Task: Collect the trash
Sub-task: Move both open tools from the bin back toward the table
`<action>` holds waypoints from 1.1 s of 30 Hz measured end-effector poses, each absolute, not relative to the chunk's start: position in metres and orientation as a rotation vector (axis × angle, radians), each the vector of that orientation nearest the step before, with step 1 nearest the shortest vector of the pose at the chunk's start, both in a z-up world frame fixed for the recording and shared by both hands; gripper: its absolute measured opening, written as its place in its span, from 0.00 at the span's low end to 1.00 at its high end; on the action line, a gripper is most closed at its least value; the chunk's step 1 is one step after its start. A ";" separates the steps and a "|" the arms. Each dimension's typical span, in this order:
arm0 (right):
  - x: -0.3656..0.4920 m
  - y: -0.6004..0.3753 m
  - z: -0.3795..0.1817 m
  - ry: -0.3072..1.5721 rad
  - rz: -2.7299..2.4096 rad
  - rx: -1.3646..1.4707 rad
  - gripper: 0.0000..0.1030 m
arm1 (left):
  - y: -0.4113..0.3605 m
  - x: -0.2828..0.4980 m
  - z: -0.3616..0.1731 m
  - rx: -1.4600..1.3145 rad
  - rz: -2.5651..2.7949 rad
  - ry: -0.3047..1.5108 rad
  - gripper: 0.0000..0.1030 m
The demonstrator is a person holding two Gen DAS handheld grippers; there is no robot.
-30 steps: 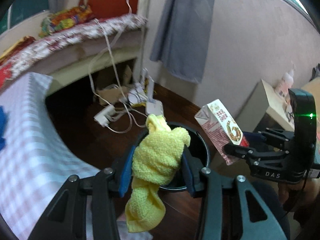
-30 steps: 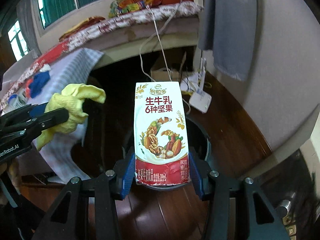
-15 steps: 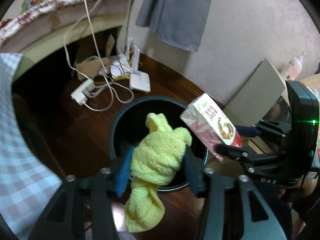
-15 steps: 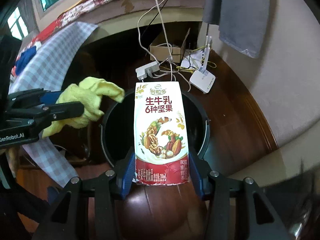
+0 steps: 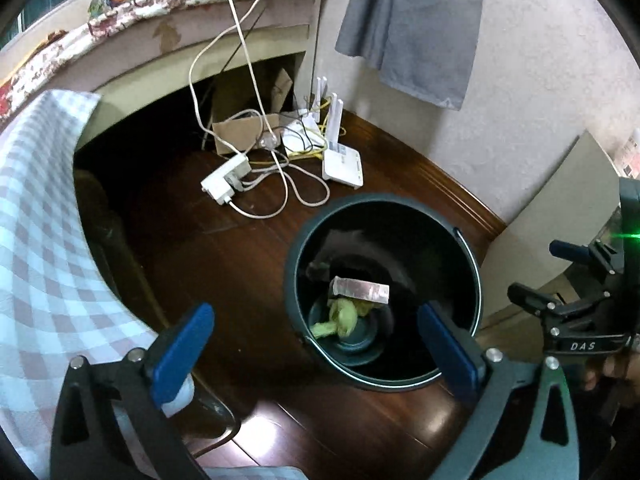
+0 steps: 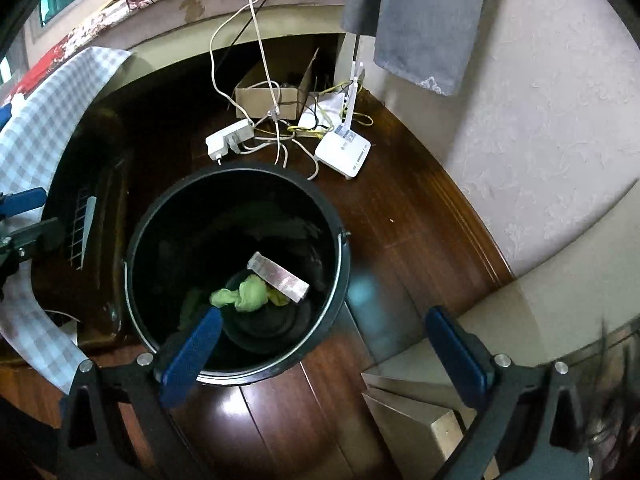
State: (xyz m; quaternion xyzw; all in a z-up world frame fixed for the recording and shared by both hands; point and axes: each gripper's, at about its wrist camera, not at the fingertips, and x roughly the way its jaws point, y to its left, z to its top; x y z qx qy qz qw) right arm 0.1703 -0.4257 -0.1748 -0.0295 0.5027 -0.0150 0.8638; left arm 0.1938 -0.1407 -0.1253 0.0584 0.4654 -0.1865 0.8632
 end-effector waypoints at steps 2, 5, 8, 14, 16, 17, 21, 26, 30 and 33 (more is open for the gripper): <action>0.171 -0.423 -0.172 1.044 -0.028 -0.059 1.00 | -0.143 0.194 -0.123 0.133 -0.388 0.959 0.99; 0.169 -0.418 -0.166 1.033 -0.026 -0.057 1.00 | -0.144 0.192 -0.120 0.146 -0.384 0.949 0.99; 0.168 -0.414 -0.161 1.030 -0.027 -0.050 1.00 | -0.143 0.192 -0.116 0.147 -0.382 0.942 0.99; 0.161 -0.410 -0.143 1.003 -0.019 -0.032 1.00 | -0.134 0.179 -0.097 0.122 -0.370 0.902 0.99; 0.158 -0.406 -0.136 0.987 -0.016 -0.042 1.00 | -0.133 0.175 -0.091 0.117 -0.367 0.886 0.99; 0.158 -0.404 -0.133 0.981 -0.015 -0.047 1.00 | -0.132 0.173 -0.088 0.116 -0.364 0.880 0.99; 0.150 -0.396 -0.116 0.951 -0.018 -0.050 1.00 | -0.123 0.162 -0.073 0.113 -0.344 0.848 0.99; 0.142 -0.384 -0.091 0.900 -0.006 -0.035 1.00 | -0.102 0.151 -0.052 0.088 -0.311 0.809 0.99; 0.141 -0.364 -0.074 0.860 0.025 -0.047 1.00 | -0.081 0.141 -0.034 0.071 -0.266 0.769 0.99; 0.141 -0.342 -0.061 0.824 0.060 -0.066 1.00 | -0.062 0.133 -0.022 0.044 -0.233 0.741 0.99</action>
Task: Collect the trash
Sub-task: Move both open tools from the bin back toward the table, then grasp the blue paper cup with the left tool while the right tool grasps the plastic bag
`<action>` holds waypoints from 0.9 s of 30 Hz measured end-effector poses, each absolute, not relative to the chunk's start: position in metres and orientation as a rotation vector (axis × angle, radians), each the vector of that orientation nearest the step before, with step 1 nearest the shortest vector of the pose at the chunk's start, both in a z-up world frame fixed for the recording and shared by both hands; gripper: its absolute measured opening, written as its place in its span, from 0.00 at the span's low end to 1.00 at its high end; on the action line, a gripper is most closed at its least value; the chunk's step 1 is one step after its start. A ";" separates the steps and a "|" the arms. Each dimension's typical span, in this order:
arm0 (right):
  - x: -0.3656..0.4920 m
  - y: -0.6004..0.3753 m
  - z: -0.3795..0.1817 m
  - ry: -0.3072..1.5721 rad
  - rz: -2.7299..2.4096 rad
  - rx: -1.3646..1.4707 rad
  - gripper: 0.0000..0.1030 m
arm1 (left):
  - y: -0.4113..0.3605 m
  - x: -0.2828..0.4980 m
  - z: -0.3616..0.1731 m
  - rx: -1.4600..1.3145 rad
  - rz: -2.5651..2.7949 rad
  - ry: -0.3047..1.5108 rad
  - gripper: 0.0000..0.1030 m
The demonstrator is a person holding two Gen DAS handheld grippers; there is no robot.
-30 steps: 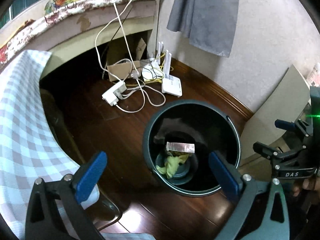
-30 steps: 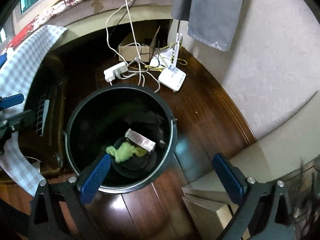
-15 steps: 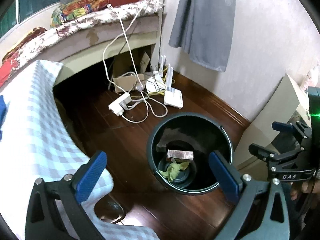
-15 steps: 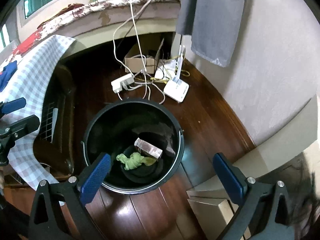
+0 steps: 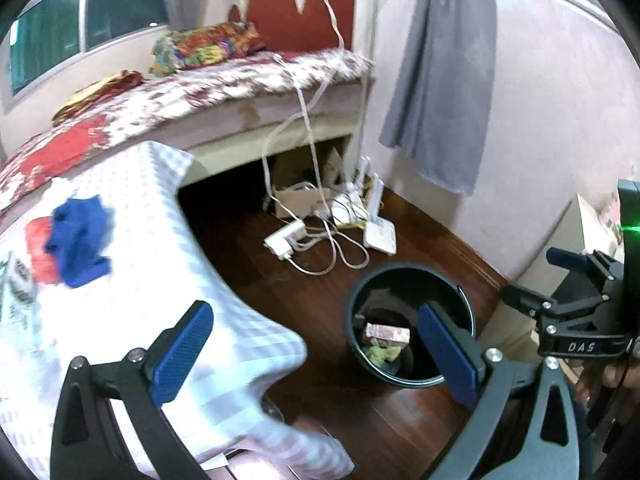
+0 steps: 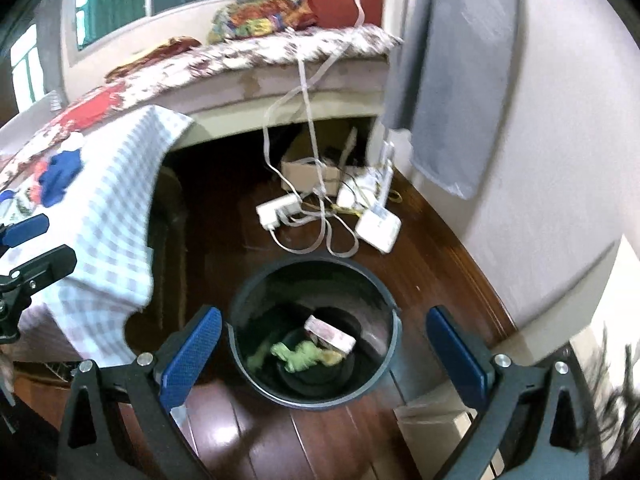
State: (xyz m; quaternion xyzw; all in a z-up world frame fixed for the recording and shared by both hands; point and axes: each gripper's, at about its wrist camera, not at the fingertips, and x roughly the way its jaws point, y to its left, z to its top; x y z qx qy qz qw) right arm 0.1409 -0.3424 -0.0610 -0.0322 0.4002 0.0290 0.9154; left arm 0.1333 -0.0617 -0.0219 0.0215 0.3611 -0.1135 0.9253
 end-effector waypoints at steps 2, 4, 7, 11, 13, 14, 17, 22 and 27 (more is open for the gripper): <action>0.141 -0.327 -0.053 0.799 0.097 -0.078 1.00 | -0.050 0.128 -0.015 0.033 -0.209 0.725 0.99; 0.141 -0.312 -0.046 0.780 0.143 -0.079 1.00 | -0.036 0.121 -0.008 0.025 -0.180 0.705 0.99; 0.140 -0.282 -0.036 0.752 0.211 -0.095 1.00 | -0.013 0.109 0.001 0.010 -0.128 0.672 1.00; 0.138 -0.241 -0.024 0.725 0.294 -0.112 1.00 | 0.020 0.098 0.008 -0.021 -0.066 0.659 1.00; 0.138 -0.220 -0.020 0.722 0.342 -0.124 1.00 | 0.038 0.091 0.011 -0.039 -0.033 0.650 0.99; 0.138 -0.207 -0.017 0.720 0.363 -0.135 1.00 | 0.047 0.088 0.013 -0.044 -0.015 0.641 0.99; 0.135 -0.175 -0.011 0.715 0.416 -0.176 1.00 | 0.076 0.074 0.018 -0.064 0.061 0.612 0.99; 0.123 -0.122 -0.002 0.687 0.498 -0.245 1.00 | 0.133 0.043 0.023 -0.136 0.168 0.570 0.99; 0.117 -0.080 0.000 0.690 0.579 -0.244 1.00 | 0.187 0.020 0.011 -0.174 0.283 0.578 0.99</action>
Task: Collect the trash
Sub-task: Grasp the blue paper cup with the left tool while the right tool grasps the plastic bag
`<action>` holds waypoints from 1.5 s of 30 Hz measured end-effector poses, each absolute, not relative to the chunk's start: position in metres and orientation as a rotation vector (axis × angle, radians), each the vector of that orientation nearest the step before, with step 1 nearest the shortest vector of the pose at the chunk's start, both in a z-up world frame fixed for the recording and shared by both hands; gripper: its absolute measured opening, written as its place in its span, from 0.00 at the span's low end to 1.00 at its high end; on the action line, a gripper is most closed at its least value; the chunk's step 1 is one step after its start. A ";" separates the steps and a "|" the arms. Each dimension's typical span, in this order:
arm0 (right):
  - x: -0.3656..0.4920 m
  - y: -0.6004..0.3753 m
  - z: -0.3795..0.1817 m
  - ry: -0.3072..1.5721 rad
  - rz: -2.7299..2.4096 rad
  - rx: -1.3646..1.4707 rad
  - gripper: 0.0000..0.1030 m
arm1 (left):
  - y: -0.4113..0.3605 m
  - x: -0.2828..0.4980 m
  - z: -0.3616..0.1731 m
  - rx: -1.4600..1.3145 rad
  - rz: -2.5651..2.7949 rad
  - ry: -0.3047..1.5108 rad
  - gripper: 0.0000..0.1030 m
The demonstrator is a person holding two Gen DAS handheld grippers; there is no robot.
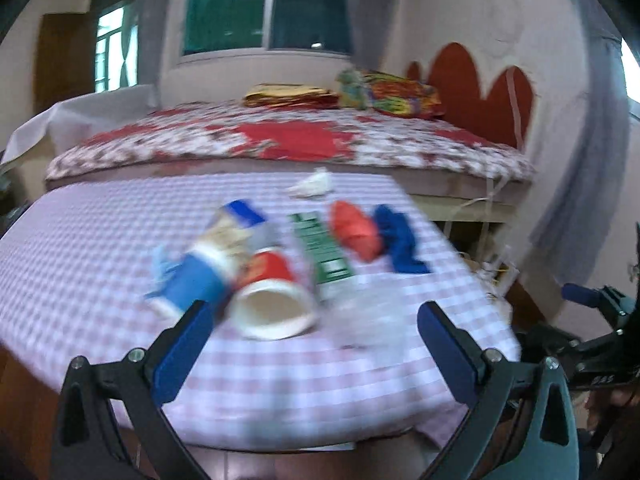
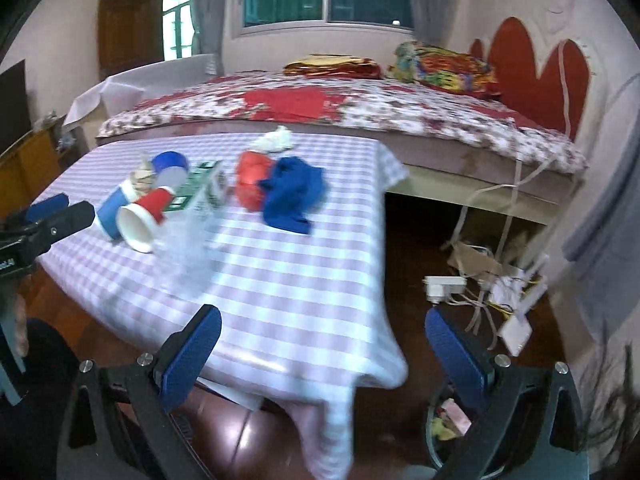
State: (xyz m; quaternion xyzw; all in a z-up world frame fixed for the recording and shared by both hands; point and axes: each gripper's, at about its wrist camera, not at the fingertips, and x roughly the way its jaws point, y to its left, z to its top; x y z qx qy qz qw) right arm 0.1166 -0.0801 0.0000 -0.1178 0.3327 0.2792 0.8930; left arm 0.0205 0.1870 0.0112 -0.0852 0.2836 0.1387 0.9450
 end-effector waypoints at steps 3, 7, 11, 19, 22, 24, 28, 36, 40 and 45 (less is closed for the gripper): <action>0.113 -0.057 -0.001 0.687 0.626 -0.247 1.00 | 0.213 0.011 0.000 -0.187 0.341 0.593 0.99; 0.107 -0.025 -0.007 0.691 0.674 -0.255 1.00 | 0.239 -0.001 -0.015 -0.192 0.388 0.611 0.99; 0.102 0.004 -0.013 0.697 0.711 -0.270 1.00 | 0.252 -0.003 -0.027 -0.195 0.401 0.626 0.98; 0.109 0.037 -0.031 0.730 0.730 -0.284 1.00 | 0.274 0.006 -0.044 -0.201 0.387 0.658 0.89; 0.115 0.046 -0.041 0.750 0.731 -0.286 0.99 | 0.281 0.015 -0.049 -0.189 0.380 0.658 0.87; 0.119 0.051 -0.046 0.757 0.730 -0.288 0.97 | 0.287 0.021 -0.052 -0.186 0.381 0.661 0.87; 0.127 0.059 -0.055 0.774 0.727 -0.283 0.95 | 0.298 0.032 -0.057 -0.184 0.368 0.667 0.87; 0.138 0.070 -0.065 0.797 0.740 -0.288 0.86 | 0.304 0.047 -0.065 -0.170 0.336 0.680 0.87; 0.142 0.071 -0.070 0.810 0.744 -0.281 0.80 | 0.305 0.053 -0.065 -0.165 0.325 0.669 0.86; 0.146 0.071 -0.072 0.828 0.767 -0.268 0.52 | 0.306 0.059 -0.067 -0.171 0.294 0.680 0.68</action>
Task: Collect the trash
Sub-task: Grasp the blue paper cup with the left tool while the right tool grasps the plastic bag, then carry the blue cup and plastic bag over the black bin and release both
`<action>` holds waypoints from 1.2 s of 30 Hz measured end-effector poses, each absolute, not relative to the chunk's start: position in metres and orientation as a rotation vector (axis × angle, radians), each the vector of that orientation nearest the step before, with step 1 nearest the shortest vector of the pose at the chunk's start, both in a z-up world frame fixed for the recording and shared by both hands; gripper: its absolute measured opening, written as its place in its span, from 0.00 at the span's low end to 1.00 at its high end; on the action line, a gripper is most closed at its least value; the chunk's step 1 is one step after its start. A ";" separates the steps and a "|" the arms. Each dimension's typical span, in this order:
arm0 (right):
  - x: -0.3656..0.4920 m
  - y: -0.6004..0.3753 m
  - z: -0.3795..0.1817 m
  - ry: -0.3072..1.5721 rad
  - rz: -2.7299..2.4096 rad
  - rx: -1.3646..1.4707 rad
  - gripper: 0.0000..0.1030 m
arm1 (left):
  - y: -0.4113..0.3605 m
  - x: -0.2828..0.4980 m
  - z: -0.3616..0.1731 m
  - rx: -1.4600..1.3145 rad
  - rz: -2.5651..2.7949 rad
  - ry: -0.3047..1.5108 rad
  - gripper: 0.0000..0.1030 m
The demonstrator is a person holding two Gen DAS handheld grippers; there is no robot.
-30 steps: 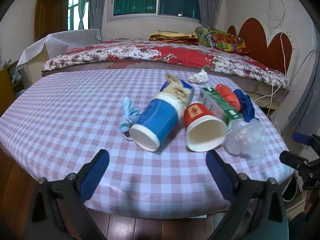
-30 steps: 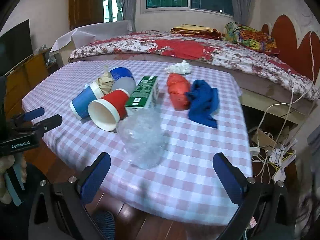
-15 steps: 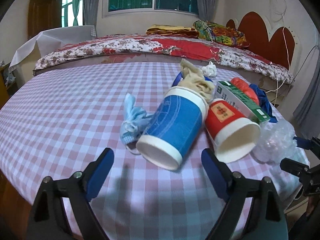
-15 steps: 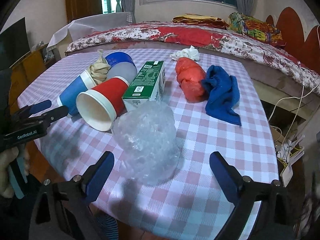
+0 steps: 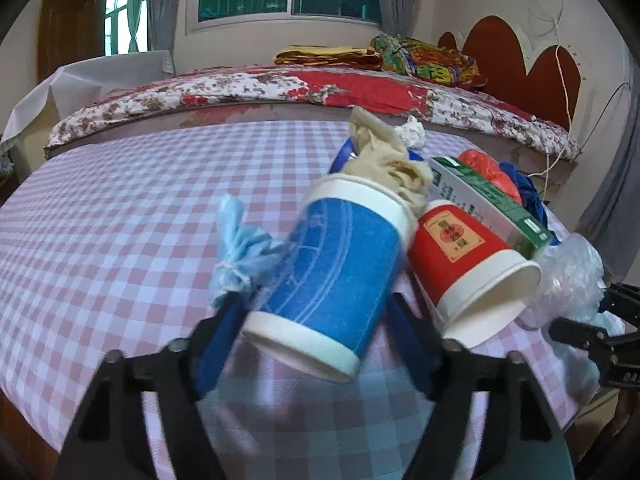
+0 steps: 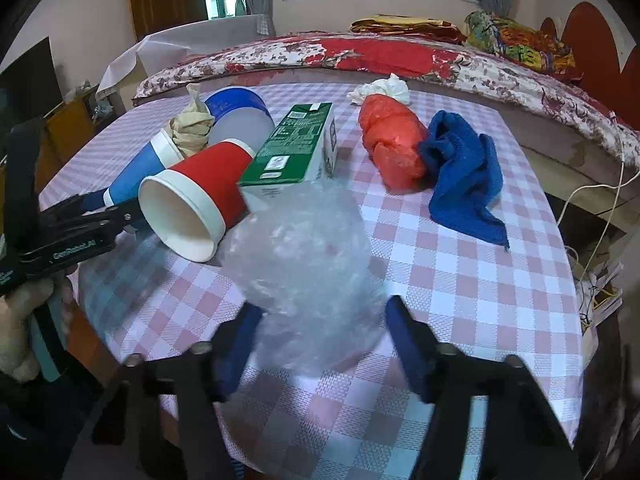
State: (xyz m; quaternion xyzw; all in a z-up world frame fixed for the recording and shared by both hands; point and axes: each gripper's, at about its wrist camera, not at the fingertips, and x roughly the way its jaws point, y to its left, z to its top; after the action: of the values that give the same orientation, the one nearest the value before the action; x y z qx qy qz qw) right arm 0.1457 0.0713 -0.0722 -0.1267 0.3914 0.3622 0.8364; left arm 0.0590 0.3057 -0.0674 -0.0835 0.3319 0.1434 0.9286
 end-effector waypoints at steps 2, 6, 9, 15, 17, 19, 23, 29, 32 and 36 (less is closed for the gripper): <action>0.147 0.071 -0.071 0.832 0.774 -0.263 0.41 | 0.303 0.057 -0.065 -0.167 0.294 0.674 0.67; 0.146 0.069 -0.070 0.838 0.786 -0.253 0.30 | 0.296 0.048 -0.056 -0.160 0.300 0.658 0.64; 0.144 0.066 -0.066 0.836 0.796 -0.240 0.25 | 0.293 0.041 -0.049 -0.166 0.304 0.651 0.62; 0.140 0.058 -0.058 0.823 0.803 -0.230 0.18 | 0.288 0.027 -0.033 -0.170 0.311 0.620 0.58; 0.139 0.054 -0.054 0.815 0.801 -0.224 0.18 | 0.284 0.024 -0.027 -0.161 0.313 0.604 0.56; 0.138 0.049 -0.050 0.808 0.799 -0.219 0.17 | 0.280 0.024 -0.023 -0.150 0.310 0.596 0.55; 0.135 0.042 -0.042 0.795 0.798 -0.211 0.14 | 0.274 0.019 -0.015 -0.150 0.306 0.570 0.54; 0.133 0.029 -0.031 0.771 0.785 -0.192 0.12 | 0.266 0.011 -0.001 -0.148 0.316 0.546 0.54; 0.134 0.023 -0.028 0.768 0.778 -0.185 0.12 | 0.265 0.008 -0.002 -0.155 0.323 0.551 0.54; 0.134 0.013 -0.024 0.762 0.773 -0.174 0.12 | 0.260 0.002 0.002 -0.154 0.335 0.540 0.54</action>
State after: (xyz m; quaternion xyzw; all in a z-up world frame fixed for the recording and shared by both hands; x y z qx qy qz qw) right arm 0.1345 0.0132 -0.0241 -0.0828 0.3620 0.3674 0.8527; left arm 0.0016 0.2596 0.0024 -0.0755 0.2653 0.1647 0.9470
